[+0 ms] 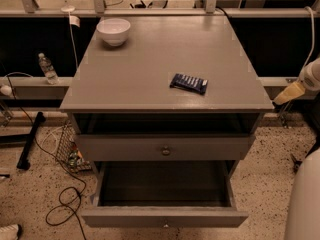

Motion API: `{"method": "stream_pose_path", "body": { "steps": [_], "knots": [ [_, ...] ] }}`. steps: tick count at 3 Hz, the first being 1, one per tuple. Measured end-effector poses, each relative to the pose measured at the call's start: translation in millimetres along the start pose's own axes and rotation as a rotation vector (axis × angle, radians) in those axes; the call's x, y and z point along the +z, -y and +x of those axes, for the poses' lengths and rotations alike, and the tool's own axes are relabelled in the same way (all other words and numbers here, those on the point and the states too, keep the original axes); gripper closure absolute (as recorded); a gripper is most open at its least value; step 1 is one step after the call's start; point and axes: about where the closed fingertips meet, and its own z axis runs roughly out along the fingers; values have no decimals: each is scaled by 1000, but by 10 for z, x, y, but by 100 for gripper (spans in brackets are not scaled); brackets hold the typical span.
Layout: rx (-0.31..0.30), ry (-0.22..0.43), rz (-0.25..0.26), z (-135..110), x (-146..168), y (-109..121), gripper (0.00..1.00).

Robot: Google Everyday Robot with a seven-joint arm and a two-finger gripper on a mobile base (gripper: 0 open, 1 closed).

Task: Close middle drawer

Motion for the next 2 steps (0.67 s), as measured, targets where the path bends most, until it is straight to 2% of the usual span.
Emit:
{"method": "stream_pose_path", "body": {
  "steps": [2],
  "knots": [
    [55,83,103,48,-497,380,0]
  ]
}}
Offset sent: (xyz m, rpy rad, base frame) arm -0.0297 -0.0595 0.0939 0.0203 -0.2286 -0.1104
